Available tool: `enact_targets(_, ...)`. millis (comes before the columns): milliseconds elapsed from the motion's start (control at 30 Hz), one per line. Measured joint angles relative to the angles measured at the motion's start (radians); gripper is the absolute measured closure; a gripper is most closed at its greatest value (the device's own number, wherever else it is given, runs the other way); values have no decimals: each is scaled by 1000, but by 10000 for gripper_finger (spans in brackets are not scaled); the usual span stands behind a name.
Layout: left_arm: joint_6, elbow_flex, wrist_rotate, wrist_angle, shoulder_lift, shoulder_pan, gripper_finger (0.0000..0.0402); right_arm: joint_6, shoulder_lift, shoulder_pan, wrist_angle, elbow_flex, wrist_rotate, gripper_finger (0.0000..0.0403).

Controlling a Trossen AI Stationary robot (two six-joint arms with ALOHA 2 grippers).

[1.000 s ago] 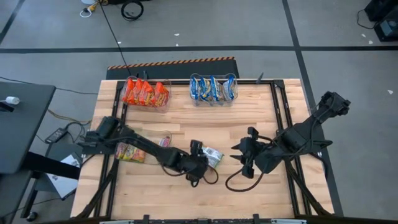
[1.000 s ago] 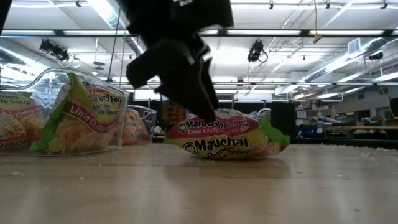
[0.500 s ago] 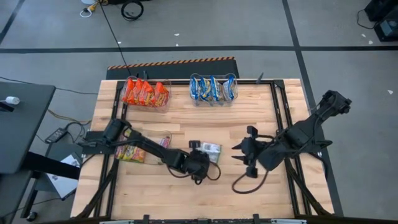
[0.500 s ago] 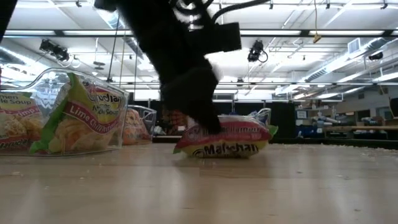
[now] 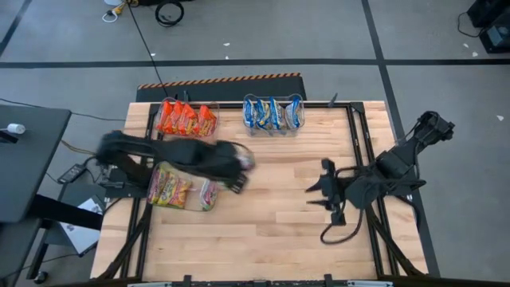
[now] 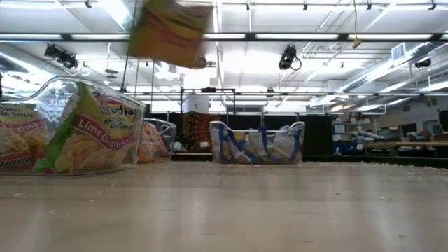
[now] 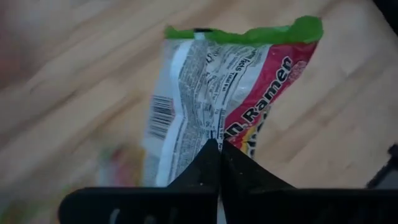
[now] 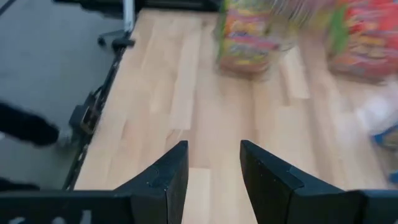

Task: Sort Maruchan noodles
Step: Put the yellow noodle into the bottom transparent bin

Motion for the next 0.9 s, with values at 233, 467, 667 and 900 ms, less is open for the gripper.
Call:
enact_targets(233,-519,-22,-121,-334,-275,-154,400,48,35,27,150,-141,-18,252)
enact_targets(467,-798,-300,-177,-328,-434,-278,400,154,39,29,334,-256,-58,252)
enact_targets(667,-941,-572,-149,-194,-516,-305,401,244,39,29,376,-287,-68,252)
enact_targets(900,-988,-809,-185,117,-537,-254,397,265,39,30,383,-287,-92,252)
